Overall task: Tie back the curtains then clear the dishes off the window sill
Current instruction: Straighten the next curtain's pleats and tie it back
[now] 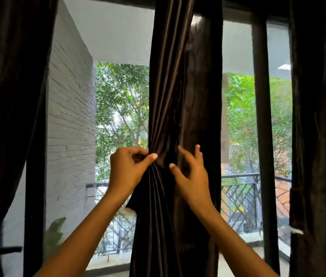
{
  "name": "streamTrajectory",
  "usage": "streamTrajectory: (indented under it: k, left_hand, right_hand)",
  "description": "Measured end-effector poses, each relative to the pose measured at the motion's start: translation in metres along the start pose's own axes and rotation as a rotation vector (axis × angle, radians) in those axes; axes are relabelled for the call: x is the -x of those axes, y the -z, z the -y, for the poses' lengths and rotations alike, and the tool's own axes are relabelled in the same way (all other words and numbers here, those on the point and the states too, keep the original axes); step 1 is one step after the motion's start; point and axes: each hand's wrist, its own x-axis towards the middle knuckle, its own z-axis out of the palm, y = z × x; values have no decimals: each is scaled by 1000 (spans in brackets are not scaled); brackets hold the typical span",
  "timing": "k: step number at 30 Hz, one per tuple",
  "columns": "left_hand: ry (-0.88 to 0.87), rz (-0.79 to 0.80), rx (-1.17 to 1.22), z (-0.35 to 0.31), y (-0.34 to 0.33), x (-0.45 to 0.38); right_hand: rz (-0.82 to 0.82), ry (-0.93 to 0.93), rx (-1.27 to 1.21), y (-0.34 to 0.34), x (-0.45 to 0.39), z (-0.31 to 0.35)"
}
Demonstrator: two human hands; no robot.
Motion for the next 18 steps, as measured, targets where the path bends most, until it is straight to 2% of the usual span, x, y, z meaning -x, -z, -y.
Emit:
streamTrajectory:
  k: [1, 4, 6, 9, 11, 13, 15, 18]
  left_hand:
    - [4, 15, 14, 1, 1, 0]
    - [14, 46, 26, 3, 1, -1]
    - [21, 56, 24, 5, -1, -2]
    - [-2, 37, 3, 5, -1, -2]
    - [-39, 8, -46, 3, 0, -2]
    - [-69, -13, -82, 2, 0, 0]
    - [-91, -22, -98, 1, -1, 0]
    - [-102, -14, -83, 1, -4, 2]
  right_hand:
    - [3, -93, -53, 2, -5, 0]
    - [148, -325, -357, 2, -15, 4]
    - [169, -358, -492, -2, -16, 6]
    - [-60, -168, -447, -9, -14, 2]
    - [-258, -61, -267, -8, -10, 2]
    - [-367, 84, -66, -7, -4, 6]
    - [-339, 217, 55, -10, 4, 10]
    - [-212, 280, 204, -15, 16, 13]
